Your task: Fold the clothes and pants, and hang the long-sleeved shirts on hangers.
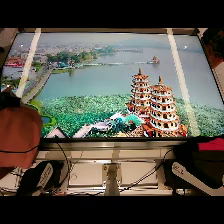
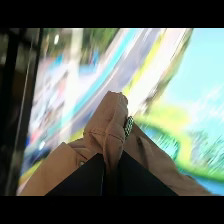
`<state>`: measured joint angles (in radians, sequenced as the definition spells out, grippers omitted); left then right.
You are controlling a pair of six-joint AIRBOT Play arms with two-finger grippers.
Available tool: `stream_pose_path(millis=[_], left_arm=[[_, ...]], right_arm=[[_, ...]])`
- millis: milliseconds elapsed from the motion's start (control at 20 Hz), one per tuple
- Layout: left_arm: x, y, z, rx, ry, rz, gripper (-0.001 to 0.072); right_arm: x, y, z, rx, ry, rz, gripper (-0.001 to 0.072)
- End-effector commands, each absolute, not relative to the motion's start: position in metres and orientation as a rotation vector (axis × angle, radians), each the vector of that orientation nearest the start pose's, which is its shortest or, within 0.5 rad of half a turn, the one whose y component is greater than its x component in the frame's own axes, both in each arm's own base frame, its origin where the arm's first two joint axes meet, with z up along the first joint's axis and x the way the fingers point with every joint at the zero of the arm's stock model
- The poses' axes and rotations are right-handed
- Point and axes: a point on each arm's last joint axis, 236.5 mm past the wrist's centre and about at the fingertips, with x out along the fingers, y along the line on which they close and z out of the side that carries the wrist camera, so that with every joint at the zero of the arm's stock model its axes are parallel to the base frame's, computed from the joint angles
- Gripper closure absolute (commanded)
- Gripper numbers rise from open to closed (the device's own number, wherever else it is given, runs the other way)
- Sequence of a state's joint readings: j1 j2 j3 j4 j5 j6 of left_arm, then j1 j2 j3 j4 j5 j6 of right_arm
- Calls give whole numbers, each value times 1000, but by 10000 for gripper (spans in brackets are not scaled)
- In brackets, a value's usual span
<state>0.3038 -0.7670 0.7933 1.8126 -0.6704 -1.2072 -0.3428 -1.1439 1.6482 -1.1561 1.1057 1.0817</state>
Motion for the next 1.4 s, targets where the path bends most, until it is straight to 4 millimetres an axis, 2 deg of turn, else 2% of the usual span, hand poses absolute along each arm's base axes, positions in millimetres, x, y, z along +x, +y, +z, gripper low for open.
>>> stream_pose_path(millis=[0,200,550,650,750,850,900,950,1000,1100,1200,1300,1350], left_arm=[[372,67,143,342,557,88,690],[384,-51,130,225,526,-211,690],[365,-242,50,247,597,-634,690],[353,-285,33,277,574,-714,690],[345,-311,21,292,552,-760,690],[344,-320,17,295,539,-771,677],[344,-320,16,296,540,-771,576],[346,-318,17,293,540,-765,273],[350,-313,18,269,547,-748,119],[360,-300,26,203,556,-699,117],[375,-276,38,77,576,-612,121],[392,-237,45,-113,632,-474,121],[399,-213,42,-192,677,-398,121]], right_arm=[[433,-64,292,-91,518,103,698],[433,-64,292,-91,519,103,699],[433,-64,292,-91,518,103,699],[433,-64,292,-91,519,103,698],[433,-64,292,-91,518,103,698],[433,-64,292,-91,519,103,698],[433,-64,292,-91,518,103,698],[433,-64,292,-91,518,103,698],[433,-64,293,-90,518,103,698],[434,-64,294,-90,511,101,698],[437,-61,300,-74,481,108,698],[438,-50,305,-33,463,148,698],[437,-47,305,-25,463,157,698]])
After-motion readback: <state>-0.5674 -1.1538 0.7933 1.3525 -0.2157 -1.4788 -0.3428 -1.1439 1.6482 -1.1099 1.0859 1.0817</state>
